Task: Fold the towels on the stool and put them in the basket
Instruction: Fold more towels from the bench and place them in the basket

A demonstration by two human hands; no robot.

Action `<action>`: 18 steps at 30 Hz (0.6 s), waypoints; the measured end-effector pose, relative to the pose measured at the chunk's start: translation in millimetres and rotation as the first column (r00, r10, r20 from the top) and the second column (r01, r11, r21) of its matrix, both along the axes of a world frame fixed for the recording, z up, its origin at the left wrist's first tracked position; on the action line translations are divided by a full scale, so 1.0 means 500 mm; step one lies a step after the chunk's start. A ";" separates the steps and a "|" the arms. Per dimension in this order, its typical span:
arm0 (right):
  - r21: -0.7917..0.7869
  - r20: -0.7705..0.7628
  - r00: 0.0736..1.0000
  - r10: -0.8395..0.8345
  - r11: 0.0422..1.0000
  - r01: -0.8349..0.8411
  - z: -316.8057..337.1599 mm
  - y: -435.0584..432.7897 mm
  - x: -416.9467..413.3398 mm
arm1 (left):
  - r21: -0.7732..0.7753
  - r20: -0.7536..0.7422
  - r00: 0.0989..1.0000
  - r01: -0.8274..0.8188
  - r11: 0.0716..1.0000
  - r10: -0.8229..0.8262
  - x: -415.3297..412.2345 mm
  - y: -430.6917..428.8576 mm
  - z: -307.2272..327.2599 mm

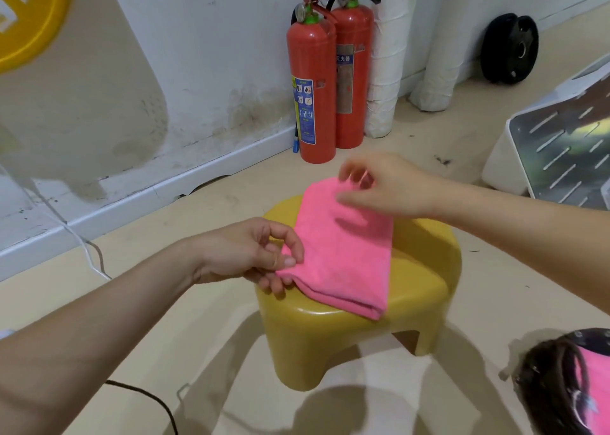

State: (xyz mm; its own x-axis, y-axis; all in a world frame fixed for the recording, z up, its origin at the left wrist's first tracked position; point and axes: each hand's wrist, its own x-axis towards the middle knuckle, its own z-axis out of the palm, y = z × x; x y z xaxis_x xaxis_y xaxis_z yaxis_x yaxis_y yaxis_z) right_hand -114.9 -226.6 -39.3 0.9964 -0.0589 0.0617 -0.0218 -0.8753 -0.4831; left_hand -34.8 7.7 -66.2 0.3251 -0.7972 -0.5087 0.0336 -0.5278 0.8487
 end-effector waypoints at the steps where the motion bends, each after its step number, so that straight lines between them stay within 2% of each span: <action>1: -0.017 -0.081 0.992 0.092 0.995 -0.094 0.010 0.030 -0.018 | 0.013 0.009 1.000 -0.015 1.000 0.015 0.008 0.004 0.001; 3: -0.077 -0.201 0.946 0.254 0.959 -0.273 0.016 0.087 -0.061 | 0.049 -0.008 1.000 -0.021 0.999 0.021 0.020 0.011 0.002; 6: -0.327 -0.289 0.900 0.327 0.850 -0.414 0.001 0.140 -0.115 | 0.078 -0.042 0.999 -0.021 0.997 0.025 0.024 0.014 -0.001; 8: -0.401 -0.286 0.896 0.341 0.807 -0.435 -0.012 0.150 -0.127 | 0.079 -0.050 0.998 -0.032 0.996 0.036 0.023 0.014 -0.003; 13: -0.403 -0.242 0.915 0.323 0.824 -0.398 -0.025 0.145 -0.125 | 0.090 -0.055 0.998 -0.038 0.995 0.043 0.025 0.020 0.001; 18: -0.417 -0.360 0.903 0.234 0.826 -0.380 -0.026 0.142 -0.126 | 0.082 -0.013 0.999 -0.032 0.996 0.033 0.024 0.024 0.004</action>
